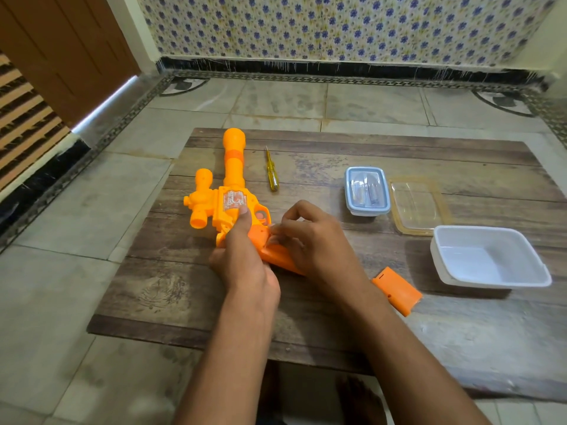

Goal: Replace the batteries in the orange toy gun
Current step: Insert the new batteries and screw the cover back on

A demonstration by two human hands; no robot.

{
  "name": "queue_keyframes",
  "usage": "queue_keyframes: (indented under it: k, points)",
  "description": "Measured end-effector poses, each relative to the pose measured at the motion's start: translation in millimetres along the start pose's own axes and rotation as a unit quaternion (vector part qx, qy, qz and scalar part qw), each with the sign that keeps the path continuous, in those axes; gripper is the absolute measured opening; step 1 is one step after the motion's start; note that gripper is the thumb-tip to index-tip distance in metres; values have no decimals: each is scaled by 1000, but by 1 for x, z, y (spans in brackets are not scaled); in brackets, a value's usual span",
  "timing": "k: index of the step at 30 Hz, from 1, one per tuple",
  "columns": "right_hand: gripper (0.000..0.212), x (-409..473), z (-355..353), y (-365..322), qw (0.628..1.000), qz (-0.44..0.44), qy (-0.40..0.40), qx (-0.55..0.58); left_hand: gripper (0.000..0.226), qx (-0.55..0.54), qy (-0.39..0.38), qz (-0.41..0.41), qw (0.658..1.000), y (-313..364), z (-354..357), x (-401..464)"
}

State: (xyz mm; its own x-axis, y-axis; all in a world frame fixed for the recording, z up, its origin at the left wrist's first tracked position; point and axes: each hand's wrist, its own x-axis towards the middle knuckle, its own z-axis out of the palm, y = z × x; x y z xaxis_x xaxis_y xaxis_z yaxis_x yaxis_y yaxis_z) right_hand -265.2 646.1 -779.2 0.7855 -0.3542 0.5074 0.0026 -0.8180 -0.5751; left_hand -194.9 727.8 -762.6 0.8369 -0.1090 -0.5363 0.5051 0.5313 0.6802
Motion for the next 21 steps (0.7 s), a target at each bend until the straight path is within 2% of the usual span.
queue_keyframes:
  k: [2, 4, 6, 8, 12, 17, 21]
  points:
    - [13, 0, -2, -3, 1000, -8, 2, -10, 8, -8, -13, 6, 1000, 1, 2, -2]
    - [14, 0, -3, -4, 1000, -23, -2, -18, 16, -8, -32, -2, 999, 2, 3, -1]
    - [23, 0, -4, -3, 999, -34, -3, -16, 29, -18, -46, -17, 999, 4, 3, -2]
    - [28, 1, -6, -3, 999, -39, 4, -5, 31, -32, -49, -21, 998, 5, 4, -3]
    - [22, 1, -6, -5, 998, -56, 15, -1, 38, -35, -66, -23, 997, 5, 4, -4]
    - [19, 3, -5, -3, 999, -25, 32, 36, 45, -37, -71, -24, 996, 1, 1, 5]
    - [37, 3, -6, -6, 998, -49, 7, 39, 43, -42, -70, -19, 996, 1, 0, 9]
